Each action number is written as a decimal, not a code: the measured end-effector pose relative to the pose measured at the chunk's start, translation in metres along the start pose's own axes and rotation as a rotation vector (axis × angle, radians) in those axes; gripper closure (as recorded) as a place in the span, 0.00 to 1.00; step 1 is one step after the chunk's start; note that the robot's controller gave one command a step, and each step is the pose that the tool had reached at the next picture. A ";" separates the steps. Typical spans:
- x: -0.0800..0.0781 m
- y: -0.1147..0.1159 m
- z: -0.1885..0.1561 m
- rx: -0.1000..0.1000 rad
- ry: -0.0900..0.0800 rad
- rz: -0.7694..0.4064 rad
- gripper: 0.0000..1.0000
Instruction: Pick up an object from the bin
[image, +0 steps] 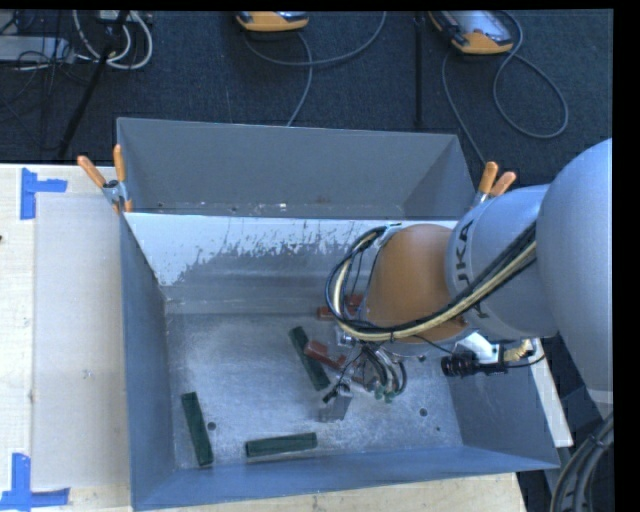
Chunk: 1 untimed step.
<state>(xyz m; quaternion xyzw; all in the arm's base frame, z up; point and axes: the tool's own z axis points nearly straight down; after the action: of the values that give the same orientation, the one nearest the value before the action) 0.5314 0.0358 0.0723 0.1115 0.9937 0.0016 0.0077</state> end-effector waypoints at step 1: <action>0.000 -0.001 -0.001 0.003 0.003 0.002 1.00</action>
Offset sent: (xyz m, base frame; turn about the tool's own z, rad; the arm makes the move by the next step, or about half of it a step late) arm 0.0000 0.0000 0.0000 0.0000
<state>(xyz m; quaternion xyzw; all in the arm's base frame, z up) 0.5308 0.0345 0.0732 0.1123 0.9937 0.0005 0.0062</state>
